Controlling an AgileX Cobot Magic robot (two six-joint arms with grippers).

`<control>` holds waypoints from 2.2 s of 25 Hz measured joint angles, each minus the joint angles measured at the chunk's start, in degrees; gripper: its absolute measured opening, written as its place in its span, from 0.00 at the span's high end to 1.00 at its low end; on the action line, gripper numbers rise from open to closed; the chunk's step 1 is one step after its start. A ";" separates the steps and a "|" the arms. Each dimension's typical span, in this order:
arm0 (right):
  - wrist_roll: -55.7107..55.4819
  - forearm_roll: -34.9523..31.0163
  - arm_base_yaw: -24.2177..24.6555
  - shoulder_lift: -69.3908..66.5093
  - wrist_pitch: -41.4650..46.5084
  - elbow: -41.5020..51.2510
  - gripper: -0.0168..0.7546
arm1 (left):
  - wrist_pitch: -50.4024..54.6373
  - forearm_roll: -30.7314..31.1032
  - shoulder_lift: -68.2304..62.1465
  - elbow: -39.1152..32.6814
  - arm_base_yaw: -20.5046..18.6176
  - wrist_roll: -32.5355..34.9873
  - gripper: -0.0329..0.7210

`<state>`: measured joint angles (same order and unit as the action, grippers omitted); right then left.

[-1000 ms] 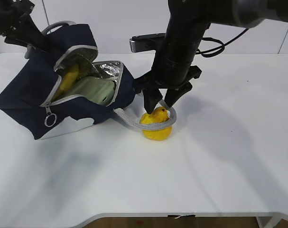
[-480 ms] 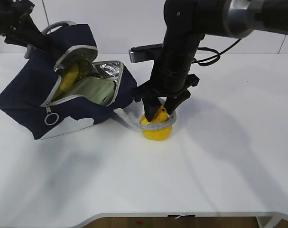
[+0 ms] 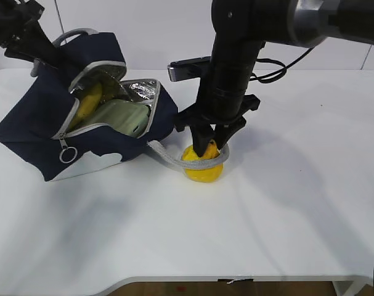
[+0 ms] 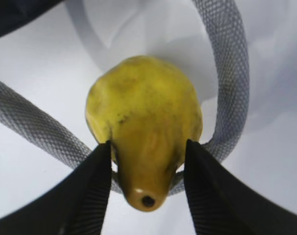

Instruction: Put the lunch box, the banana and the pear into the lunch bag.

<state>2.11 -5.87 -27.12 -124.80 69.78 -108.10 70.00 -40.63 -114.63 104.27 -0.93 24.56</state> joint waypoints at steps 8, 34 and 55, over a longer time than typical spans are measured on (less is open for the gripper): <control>0.00 0.05 0.00 -0.13 0.04 -1.00 0.59 | 0.00 0.13 0.00 0.00 0.00 0.00 0.95; 0.00 -2.52 0.00 -1.28 1.04 -14.54 0.68 | 0.00 0.23 0.00 0.00 0.00 0.00 0.95; 1.05 -30.14 0.00 -6.90 -17.25 -17.24 0.68 | 0.00 0.23 0.00 0.00 0.00 0.00 0.95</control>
<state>3.16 -36.01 -27.12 -131.70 52.53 -125.33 70.00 -40.40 -114.63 104.27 -0.93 24.56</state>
